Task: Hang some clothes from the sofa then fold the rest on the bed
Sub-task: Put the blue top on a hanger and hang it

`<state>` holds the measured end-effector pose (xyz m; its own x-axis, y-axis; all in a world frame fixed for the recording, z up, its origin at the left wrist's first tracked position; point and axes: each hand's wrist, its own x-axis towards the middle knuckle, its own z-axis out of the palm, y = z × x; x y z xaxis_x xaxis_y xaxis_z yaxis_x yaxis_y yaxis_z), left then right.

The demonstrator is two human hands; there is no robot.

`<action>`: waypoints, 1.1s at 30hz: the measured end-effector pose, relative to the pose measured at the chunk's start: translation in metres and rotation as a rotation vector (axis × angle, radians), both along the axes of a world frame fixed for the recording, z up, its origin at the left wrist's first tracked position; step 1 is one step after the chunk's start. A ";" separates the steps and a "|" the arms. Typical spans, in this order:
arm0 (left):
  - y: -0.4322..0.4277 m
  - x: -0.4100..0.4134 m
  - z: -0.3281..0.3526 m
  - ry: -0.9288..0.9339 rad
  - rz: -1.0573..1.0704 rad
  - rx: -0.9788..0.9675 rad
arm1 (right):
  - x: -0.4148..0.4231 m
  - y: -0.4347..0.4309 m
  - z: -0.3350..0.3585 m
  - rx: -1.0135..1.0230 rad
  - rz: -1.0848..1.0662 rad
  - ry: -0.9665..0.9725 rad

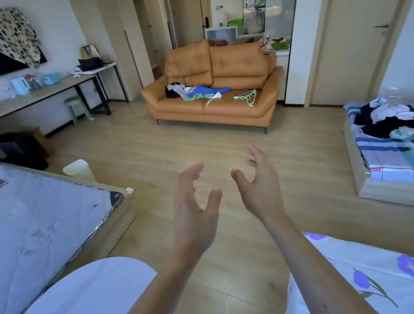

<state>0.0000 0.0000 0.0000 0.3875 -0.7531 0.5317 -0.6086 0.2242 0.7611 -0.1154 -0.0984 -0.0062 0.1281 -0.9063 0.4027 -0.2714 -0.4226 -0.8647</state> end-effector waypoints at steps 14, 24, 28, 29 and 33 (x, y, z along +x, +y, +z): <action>-0.117 0.126 -0.023 0.314 -0.012 0.126 | 0.123 -0.110 -0.031 0.129 -0.028 0.027; -0.221 0.185 -0.021 0.438 -0.044 0.132 | 0.192 -0.214 -0.040 0.230 -0.023 -0.035; -0.281 0.199 -0.021 0.459 -0.034 0.123 | 0.211 -0.273 -0.044 0.245 -0.002 -0.053; -0.303 0.205 -0.022 0.461 -0.026 0.119 | 0.217 -0.297 -0.045 0.242 0.005 -0.057; -0.368 0.218 -0.022 0.433 -0.008 0.113 | 0.232 -0.373 -0.046 0.241 0.022 -0.097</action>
